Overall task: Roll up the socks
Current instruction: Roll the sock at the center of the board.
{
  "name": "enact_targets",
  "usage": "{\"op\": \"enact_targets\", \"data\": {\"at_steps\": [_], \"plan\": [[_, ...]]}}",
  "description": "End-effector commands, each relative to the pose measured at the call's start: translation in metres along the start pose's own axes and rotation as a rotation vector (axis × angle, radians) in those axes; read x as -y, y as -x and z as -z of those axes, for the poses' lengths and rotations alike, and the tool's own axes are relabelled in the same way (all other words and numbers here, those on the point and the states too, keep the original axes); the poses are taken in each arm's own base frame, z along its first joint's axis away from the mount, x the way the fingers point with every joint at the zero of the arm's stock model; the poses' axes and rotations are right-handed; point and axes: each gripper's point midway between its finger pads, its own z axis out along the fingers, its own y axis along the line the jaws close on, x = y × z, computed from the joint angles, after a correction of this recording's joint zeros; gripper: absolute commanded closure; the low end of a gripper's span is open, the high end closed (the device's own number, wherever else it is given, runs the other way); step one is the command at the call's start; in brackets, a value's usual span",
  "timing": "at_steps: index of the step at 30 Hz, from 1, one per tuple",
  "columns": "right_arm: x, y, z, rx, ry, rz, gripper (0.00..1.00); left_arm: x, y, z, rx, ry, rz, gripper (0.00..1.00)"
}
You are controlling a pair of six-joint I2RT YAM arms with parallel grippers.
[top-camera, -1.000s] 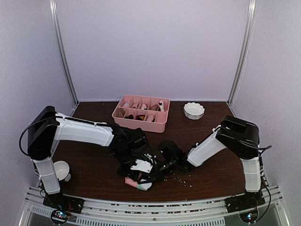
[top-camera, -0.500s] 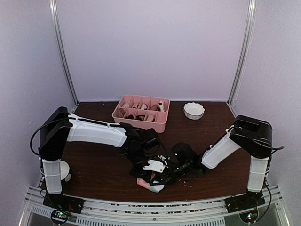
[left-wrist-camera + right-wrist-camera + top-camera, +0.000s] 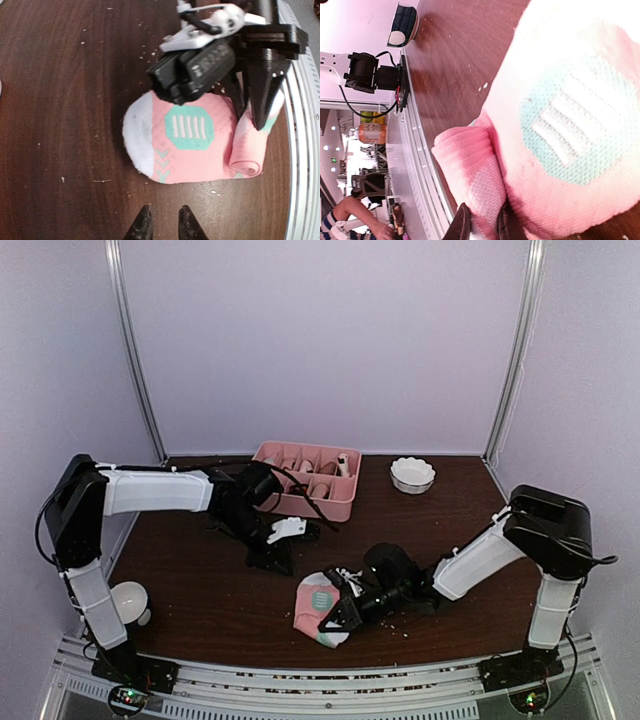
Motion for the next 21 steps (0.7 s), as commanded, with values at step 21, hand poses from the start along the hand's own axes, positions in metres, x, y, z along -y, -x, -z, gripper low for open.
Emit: {"op": "enact_targets", "data": {"at_steps": [21], "plan": [[0.073, -0.038, 0.011, -0.144, -0.540, 0.250, 0.98, -0.016, 0.006, -0.093, -0.072, -0.197, 0.162, 0.94]]}}
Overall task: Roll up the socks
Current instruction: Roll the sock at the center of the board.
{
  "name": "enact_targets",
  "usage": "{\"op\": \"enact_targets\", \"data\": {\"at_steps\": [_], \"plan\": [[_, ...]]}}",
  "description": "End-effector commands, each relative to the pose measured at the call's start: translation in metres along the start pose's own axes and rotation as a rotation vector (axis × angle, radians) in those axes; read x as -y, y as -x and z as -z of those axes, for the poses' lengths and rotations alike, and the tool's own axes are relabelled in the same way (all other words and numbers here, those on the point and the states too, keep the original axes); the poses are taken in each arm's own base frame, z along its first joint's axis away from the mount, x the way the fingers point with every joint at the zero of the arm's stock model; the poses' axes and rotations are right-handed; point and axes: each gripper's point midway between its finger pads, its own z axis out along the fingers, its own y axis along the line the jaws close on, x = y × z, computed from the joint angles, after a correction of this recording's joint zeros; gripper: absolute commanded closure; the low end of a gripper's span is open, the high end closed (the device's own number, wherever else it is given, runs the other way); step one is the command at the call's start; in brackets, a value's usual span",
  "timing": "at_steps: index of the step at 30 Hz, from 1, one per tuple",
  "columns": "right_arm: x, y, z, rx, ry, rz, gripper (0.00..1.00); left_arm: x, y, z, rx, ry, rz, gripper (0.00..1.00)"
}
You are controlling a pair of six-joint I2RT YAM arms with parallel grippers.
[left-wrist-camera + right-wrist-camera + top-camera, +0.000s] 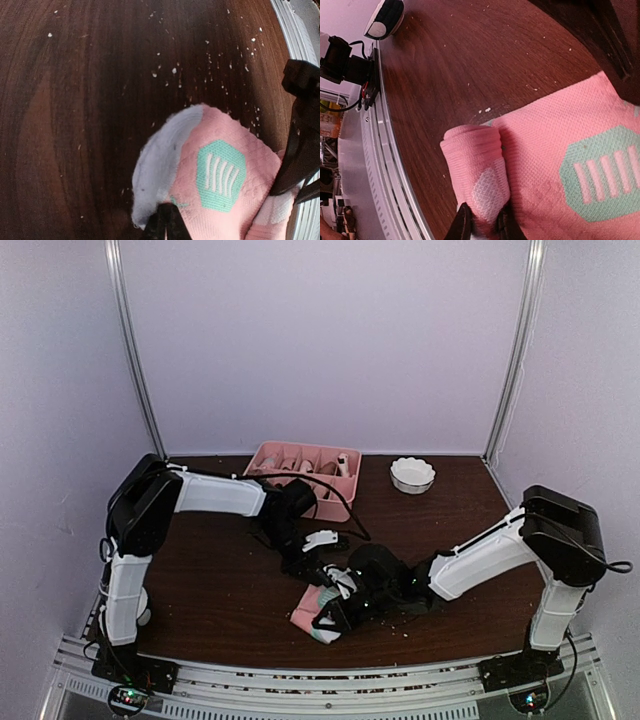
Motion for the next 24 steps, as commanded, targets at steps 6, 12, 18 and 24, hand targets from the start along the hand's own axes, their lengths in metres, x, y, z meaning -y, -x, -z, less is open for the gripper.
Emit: {"op": "enact_targets", "data": {"at_steps": [6, 12, 18, 24], "plan": [[0.063, -0.067, -0.003, -0.297, -0.287, 0.069, 0.98, 0.011, -0.009, -0.022, -0.044, -0.058, 0.017, 0.96], [0.083, -0.114, -0.018, -0.403, -0.256, -0.088, 0.98, 0.006, -0.002, -0.010, -0.024, -0.017, 0.007, 0.96], [0.120, -0.171, -0.013, -0.477, -0.281, -0.347, 1.00, 0.001, 0.009, 0.006, -0.004, 0.038, -0.031, 0.93], [0.133, -0.202, -0.001, -0.497, -0.286, -0.510, 1.00, -0.011, 0.025, 0.050, 0.060, 0.184, -0.068, 0.04]]}}
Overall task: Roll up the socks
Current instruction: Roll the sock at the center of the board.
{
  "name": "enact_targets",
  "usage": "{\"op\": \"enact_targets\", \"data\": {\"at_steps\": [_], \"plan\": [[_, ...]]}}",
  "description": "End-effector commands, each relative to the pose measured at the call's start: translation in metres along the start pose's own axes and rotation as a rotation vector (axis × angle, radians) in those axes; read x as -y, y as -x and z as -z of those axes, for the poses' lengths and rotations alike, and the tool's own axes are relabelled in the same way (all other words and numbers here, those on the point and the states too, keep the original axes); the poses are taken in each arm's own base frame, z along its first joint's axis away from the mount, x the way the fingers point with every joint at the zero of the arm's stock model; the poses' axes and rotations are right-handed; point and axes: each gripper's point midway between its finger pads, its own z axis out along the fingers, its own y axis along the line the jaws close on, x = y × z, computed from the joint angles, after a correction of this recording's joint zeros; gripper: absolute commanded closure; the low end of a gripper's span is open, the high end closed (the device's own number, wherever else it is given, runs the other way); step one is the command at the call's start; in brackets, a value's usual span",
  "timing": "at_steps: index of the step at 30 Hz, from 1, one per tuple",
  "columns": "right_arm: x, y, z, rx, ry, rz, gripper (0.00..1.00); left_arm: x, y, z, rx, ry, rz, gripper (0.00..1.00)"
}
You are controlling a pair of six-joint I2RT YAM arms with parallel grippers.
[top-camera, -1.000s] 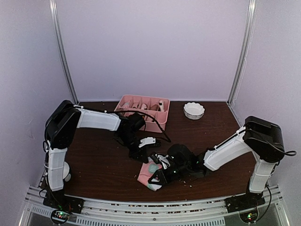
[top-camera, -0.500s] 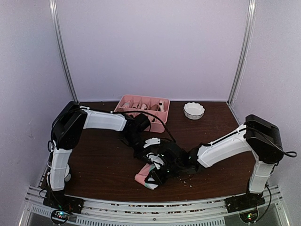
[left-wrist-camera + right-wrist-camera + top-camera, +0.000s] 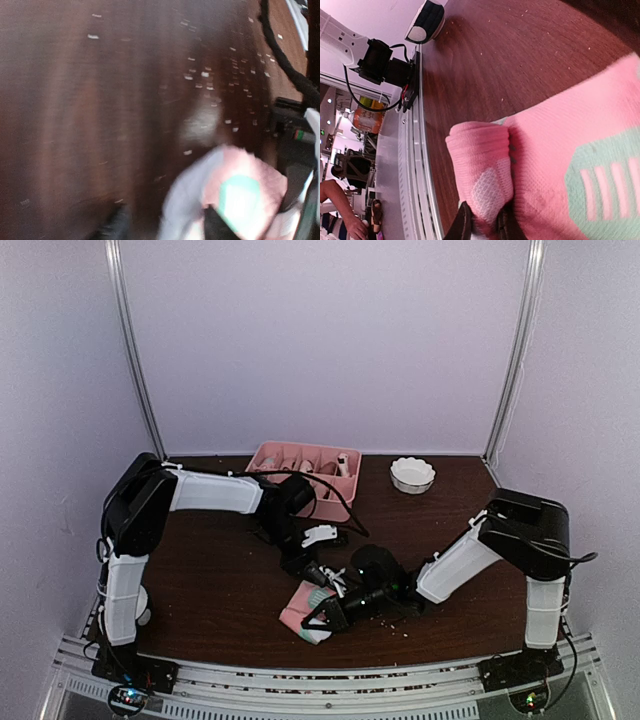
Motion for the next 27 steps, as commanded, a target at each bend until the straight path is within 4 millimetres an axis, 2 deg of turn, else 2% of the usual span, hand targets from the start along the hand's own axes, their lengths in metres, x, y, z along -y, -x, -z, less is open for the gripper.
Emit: {"op": "enact_targets", "data": {"at_steps": [1, 6, 9, 11, 12, 15, 17, 18, 22, 24, 27], "plan": [[0.132, -0.195, 0.055, -0.442, -0.520, -0.533, 1.00, -0.004, 0.024, 0.049, 0.071, 0.147, -0.074, 0.02], [0.132, -0.192, 0.057, -0.468, -0.535, -0.558, 1.00, 0.001, 0.037, 0.092, 0.100, 0.261, -0.116, 0.02], [0.133, -0.186, 0.055, -0.476, -0.547, -0.560, 1.00, 0.005, 0.040, 0.111, 0.106, 0.279, -0.113, 0.02], [0.133, -0.183, 0.055, -0.484, -0.559, -0.560, 0.99, -0.005, 0.037, 0.120, 0.108, 0.302, -0.029, 0.02], [0.133, -0.182, 0.054, -0.489, -0.564, -0.559, 0.99, -0.008, 0.034, 0.123, 0.127, 0.269, 0.013, 0.02], [0.132, -0.178, 0.055, -0.500, -0.567, -0.554, 0.99, 0.012, 0.032, 0.135, 0.246, -0.015, 0.074, 0.02], [0.130, -0.174, 0.054, -0.494, -0.561, -0.556, 0.98, 0.021, 0.025, 0.133, 0.195, 0.023, 0.002, 0.02], [0.129, -0.172, 0.053, -0.486, -0.551, -0.557, 0.98, 0.029, 0.012, 0.123, 0.149, 0.070, -0.073, 0.02], [0.127, -0.163, 0.052, -0.466, -0.534, -0.566, 1.00, 0.091, -0.004, 0.093, 0.114, 0.072, -0.299, 0.02], [0.126, -0.160, 0.052, -0.469, -0.537, -0.566, 1.00, 0.112, -0.011, 0.073, 0.098, 0.049, -0.339, 0.02], [0.124, -0.153, 0.048, -0.466, -0.528, -0.559, 1.00, 0.125, -0.017, 0.048, 0.081, 0.012, -0.321, 0.08]]}}
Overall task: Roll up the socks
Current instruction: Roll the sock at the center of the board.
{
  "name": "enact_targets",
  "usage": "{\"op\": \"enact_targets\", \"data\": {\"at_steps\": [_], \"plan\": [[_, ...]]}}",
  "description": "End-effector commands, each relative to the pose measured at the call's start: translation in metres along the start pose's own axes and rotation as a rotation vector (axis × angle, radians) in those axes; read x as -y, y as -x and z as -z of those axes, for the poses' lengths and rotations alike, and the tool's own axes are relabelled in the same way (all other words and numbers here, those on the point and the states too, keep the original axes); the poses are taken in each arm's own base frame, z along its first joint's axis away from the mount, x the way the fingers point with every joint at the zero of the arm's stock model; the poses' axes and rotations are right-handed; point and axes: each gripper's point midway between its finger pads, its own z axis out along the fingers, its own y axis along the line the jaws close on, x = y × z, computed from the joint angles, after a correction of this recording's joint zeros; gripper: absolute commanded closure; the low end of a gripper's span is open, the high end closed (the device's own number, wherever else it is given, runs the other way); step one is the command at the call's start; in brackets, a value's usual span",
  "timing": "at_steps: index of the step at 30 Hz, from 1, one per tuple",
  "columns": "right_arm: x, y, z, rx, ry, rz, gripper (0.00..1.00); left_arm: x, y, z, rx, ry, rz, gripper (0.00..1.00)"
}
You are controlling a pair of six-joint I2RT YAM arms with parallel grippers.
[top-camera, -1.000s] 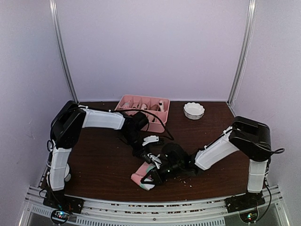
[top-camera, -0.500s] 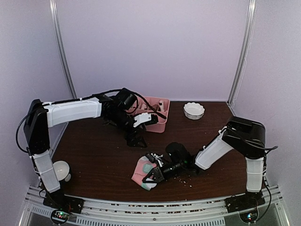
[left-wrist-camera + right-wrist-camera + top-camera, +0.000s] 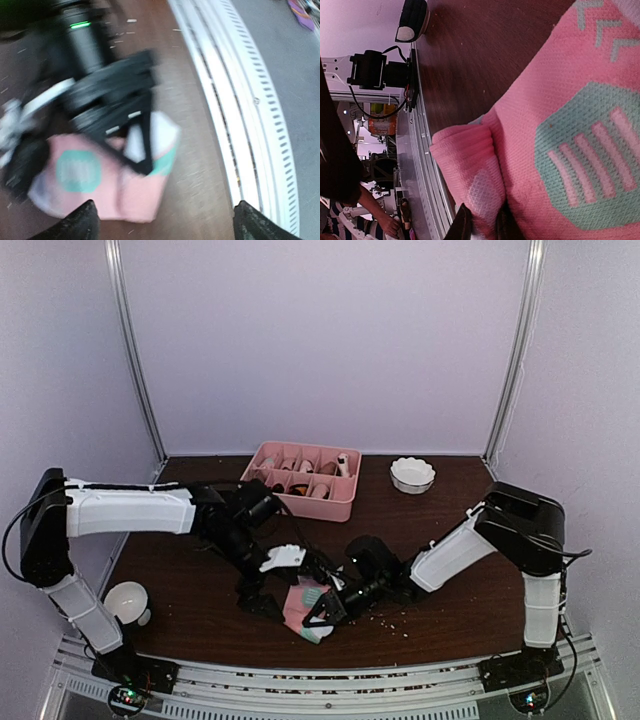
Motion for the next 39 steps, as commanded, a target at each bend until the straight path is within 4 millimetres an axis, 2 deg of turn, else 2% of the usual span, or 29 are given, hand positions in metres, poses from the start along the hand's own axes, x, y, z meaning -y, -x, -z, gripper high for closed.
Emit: {"op": "enact_targets", "data": {"at_steps": [1, 5, 10, 15, 18, 21, 26, 30, 35, 37, 39], "plan": [[0.145, -0.130, 0.034, -0.288, -0.566, -0.408, 1.00, 0.001, 0.005, -0.025, 0.028, 0.018, -0.049, 0.10], [0.142, -0.125, 0.031, -0.275, -0.548, -0.409, 1.00, -0.004, -0.002, -0.039, 0.007, 0.014, -0.013, 0.10], [0.140, -0.122, 0.028, -0.253, -0.523, -0.412, 1.00, -0.011, -0.013, -0.055, -0.026, 0.009, 0.043, 0.31], [0.138, -0.121, 0.029, -0.239, -0.520, -0.413, 1.00, -0.017, -0.022, -0.062, -0.034, 0.045, 0.085, 0.38], [0.139, -0.118, 0.031, -0.218, -0.521, -0.416, 1.00, -0.023, -0.026, -0.066, -0.054, 0.058, 0.108, 0.51], [0.138, -0.112, 0.033, -0.183, -0.525, -0.413, 0.99, -0.026, -0.035, -0.072, -0.077, 0.049, 0.153, 0.72], [0.139, -0.112, 0.035, -0.142, -0.516, -0.420, 0.88, -0.038, -0.053, -0.072, -0.077, 0.036, 0.266, 1.00], [0.137, -0.106, 0.037, -0.109, -0.506, -0.417, 0.78, -0.042, -0.064, -0.076, -0.086, 0.010, 0.334, 1.00], [0.126, -0.087, 0.040, -0.036, -0.462, -0.400, 0.69, -0.041, -0.070, -0.083, -0.106, -0.013, 0.359, 1.00], [0.119, -0.077, 0.043, 0.000, -0.435, -0.391, 0.61, -0.040, -0.071, -0.085, -0.108, -0.025, 0.362, 1.00], [0.115, -0.064, 0.049, 0.036, -0.414, -0.385, 0.60, -0.039, -0.070, -0.085, -0.104, -0.034, 0.364, 1.00]]}}
